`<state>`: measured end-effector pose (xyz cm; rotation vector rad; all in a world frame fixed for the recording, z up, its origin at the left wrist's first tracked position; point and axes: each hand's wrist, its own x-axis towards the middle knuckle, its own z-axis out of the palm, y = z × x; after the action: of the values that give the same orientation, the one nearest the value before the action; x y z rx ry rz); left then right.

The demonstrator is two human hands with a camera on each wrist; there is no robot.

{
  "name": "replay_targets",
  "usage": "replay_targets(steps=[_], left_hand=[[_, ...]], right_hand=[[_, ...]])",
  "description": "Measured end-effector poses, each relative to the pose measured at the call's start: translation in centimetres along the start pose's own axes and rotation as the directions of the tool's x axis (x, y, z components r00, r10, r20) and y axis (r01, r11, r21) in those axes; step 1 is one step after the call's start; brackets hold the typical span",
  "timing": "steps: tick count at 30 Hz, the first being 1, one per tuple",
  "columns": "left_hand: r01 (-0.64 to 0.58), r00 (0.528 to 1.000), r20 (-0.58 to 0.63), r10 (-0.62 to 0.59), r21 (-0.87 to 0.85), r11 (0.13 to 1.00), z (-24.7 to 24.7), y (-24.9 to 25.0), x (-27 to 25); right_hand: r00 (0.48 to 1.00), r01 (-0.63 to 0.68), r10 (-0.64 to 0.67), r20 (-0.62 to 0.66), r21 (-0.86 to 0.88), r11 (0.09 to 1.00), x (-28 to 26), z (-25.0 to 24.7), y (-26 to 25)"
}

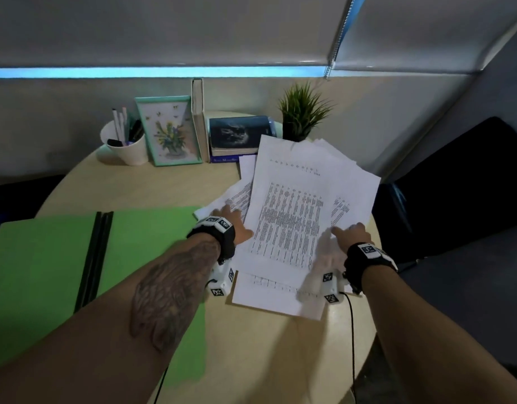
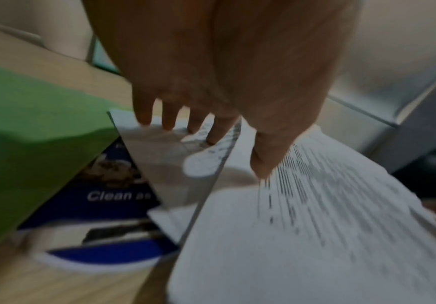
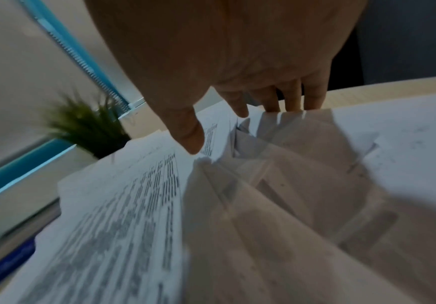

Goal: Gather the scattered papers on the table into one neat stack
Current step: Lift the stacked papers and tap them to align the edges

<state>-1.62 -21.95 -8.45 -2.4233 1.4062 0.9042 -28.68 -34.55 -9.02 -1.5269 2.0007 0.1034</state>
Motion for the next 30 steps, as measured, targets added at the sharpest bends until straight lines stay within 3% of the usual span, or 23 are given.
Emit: replay_targets(steps=[5, 8, 12, 16, 25, 27, 30], left_hand=[[-0.005, 0.973, -0.231, 0.012, 0.029, 1.0, 1.3, 0.9, -0.4], [0.028, 0.984, -0.175, -0.039, -0.064, 0.998, 1.6, 0.7, 0.1], [-0.016, 0.98, -0.199, 0.006, -0.048, 0.999, 1.8, 1.0, -0.5], [-0.095, 0.977, -0.203, 0.062, -0.159, 0.983, 2.2, 1.4, -1.8], [-0.279, 0.941, -0.259, 0.218, -0.225, 0.934, 5.6, 0.7, -4.9], [-0.261, 0.924, -0.343, 0.169, -0.24, 0.935, 5.8, 0.0, -5.0], [-0.126, 0.917, -0.398, -0.007, -0.306, 0.944, 5.9, -1.4, -4.7]], right_hand=[[0.995, -0.01, 0.011, -0.098, 0.009, 1.0, -0.5, 0.3, 0.3], [0.99, -0.048, 0.066, -0.121, 0.151, 0.987, 0.1, -0.3, 0.8], [0.995, -0.092, 0.096, -0.002, 0.28, 0.956, 0.2, -0.6, 1.0], [0.994, -0.096, 0.072, 0.082, 0.342, 0.935, -1.5, 0.5, 1.2], [0.995, -0.01, -0.021, 0.093, 0.32, 0.947, -3.7, 1.1, 1.8], [0.992, -0.017, -0.022, 0.121, 0.308, 0.951, -4.4, 1.3, 2.6], [0.983, -0.039, -0.014, 0.184, 0.28, 0.959, -5.3, 1.7, 4.5]])
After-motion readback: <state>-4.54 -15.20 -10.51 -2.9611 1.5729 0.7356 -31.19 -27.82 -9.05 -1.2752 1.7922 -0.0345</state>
